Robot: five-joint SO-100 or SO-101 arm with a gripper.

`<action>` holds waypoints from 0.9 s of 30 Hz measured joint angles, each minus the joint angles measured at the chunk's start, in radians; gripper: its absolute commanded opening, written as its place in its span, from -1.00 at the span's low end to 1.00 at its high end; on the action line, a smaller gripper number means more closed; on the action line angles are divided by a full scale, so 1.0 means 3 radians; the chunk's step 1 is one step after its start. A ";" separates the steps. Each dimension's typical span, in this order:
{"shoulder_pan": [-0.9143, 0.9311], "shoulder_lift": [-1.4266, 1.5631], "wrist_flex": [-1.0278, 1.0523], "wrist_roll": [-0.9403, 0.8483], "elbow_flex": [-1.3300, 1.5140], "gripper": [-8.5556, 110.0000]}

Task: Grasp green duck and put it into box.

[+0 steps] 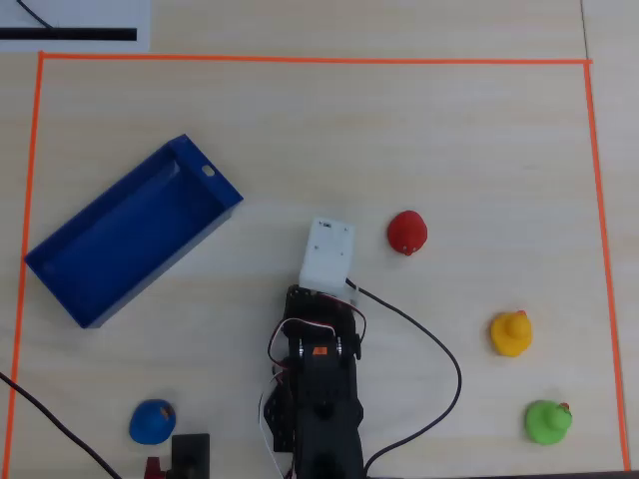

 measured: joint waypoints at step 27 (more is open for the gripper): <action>-0.0061 0.0005 0.0000 0.0061 0.0000 -0.85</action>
